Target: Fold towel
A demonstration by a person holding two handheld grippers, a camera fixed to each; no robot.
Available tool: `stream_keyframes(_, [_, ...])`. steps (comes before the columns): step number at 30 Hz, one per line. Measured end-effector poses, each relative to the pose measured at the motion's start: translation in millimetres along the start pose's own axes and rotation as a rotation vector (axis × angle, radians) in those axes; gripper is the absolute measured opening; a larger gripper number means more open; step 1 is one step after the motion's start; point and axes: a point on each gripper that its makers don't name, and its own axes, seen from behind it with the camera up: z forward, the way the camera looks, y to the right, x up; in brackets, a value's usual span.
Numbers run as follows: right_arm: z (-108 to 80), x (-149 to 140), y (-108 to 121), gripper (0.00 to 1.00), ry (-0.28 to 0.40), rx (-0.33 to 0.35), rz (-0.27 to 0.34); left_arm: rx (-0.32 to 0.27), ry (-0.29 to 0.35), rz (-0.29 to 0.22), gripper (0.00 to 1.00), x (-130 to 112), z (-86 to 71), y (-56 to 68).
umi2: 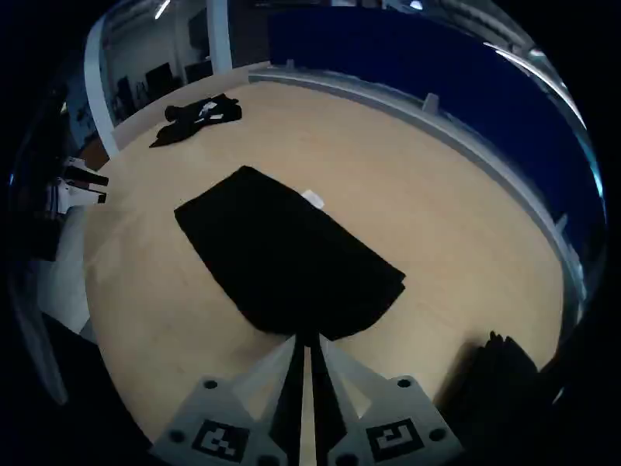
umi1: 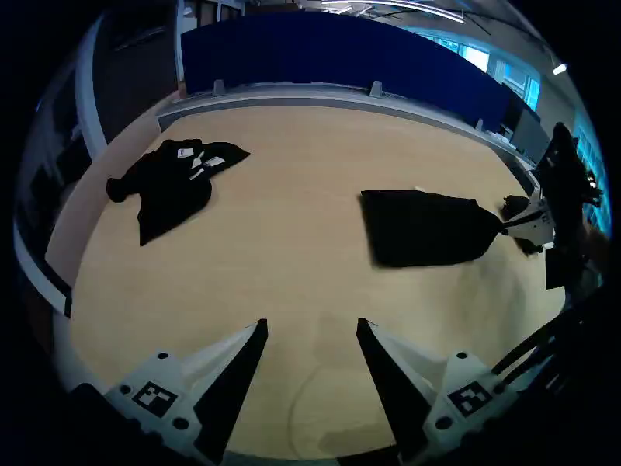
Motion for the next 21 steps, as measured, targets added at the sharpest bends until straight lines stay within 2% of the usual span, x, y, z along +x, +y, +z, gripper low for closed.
stream_keyframes(5, [-1.7,38.5,-10.7,0.06,0.032,0.006,-0.065,0.008,0.001,-0.009,0.85,-2.2,-12.7,-4.3])
stream_keyframes(14, [6.7,102.2,-40.0,0.05,0.082,0.043,-0.182,0.019,0.015,-0.045,0.84,-7.7,-34.8,-10.8])
stream_keyframes(21, [14.4,118.1,-57.1,0.05,0.081,0.065,-0.232,0.022,0.020,-0.067,0.85,-14.3,-43.4,-14.2])
